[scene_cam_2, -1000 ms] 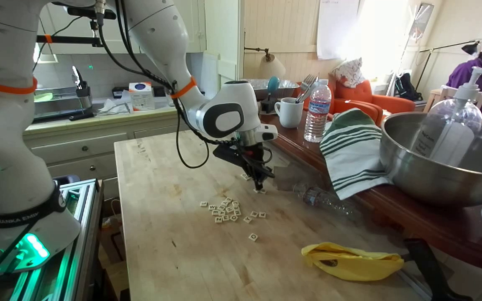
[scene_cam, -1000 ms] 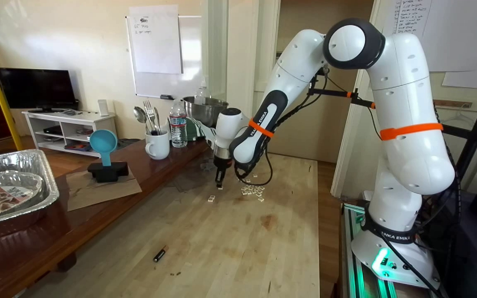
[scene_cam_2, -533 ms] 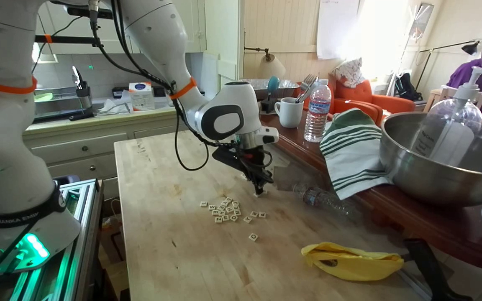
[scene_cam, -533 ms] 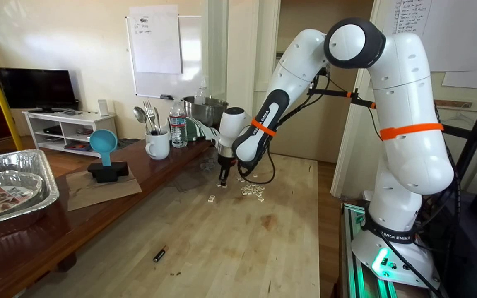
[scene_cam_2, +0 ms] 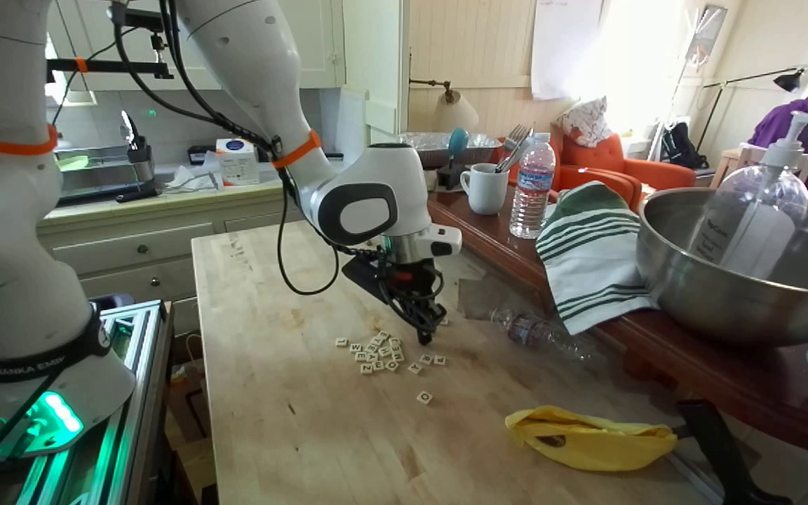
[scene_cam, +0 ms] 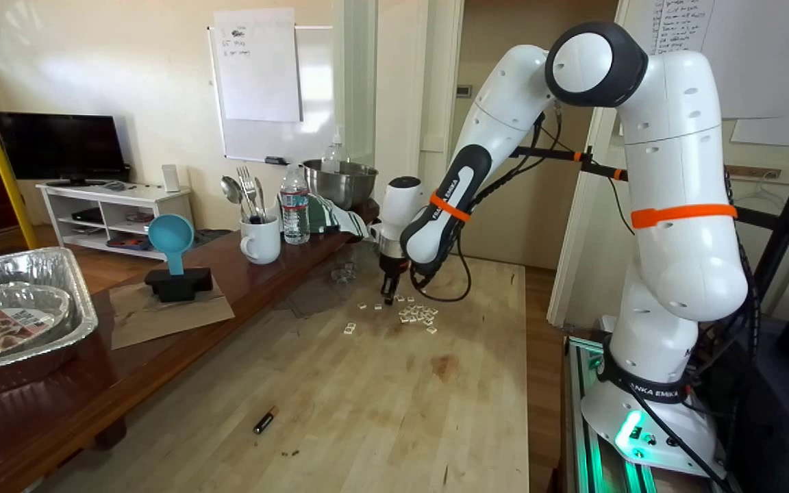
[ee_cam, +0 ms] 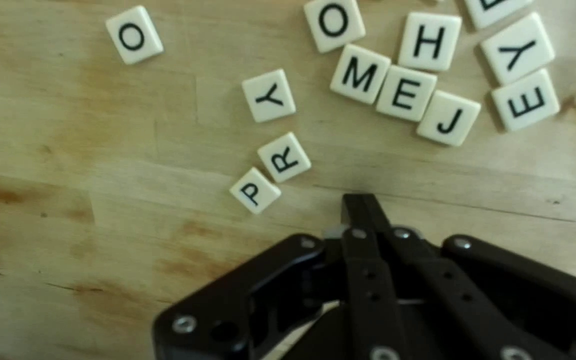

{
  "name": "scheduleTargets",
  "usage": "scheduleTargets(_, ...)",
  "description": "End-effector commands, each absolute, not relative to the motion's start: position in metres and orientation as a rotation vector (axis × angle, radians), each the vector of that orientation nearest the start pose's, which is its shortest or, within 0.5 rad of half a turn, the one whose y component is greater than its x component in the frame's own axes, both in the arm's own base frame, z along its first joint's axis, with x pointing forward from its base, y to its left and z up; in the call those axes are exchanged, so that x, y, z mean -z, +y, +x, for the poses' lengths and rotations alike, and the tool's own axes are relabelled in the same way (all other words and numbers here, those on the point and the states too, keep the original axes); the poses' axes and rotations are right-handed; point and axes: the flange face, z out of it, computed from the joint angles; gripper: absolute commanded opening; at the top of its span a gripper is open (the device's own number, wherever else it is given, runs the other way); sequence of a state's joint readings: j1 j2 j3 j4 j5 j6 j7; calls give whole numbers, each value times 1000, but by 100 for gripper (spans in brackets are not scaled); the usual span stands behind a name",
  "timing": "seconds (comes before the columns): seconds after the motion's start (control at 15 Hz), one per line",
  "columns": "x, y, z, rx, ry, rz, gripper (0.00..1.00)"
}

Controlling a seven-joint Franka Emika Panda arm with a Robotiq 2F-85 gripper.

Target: Create a three letter word using the tiles.

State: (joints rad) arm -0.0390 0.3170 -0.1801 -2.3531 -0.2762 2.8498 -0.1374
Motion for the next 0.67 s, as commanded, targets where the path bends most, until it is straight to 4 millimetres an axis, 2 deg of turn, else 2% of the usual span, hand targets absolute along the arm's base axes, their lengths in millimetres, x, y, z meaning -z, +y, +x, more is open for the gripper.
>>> scheduleTargets(0.0, -221, -111, 502, 303, -225, -3296, 0)
scheduleTargets(0.6, -221, -136, 488, 307, -7, -3312, 0)
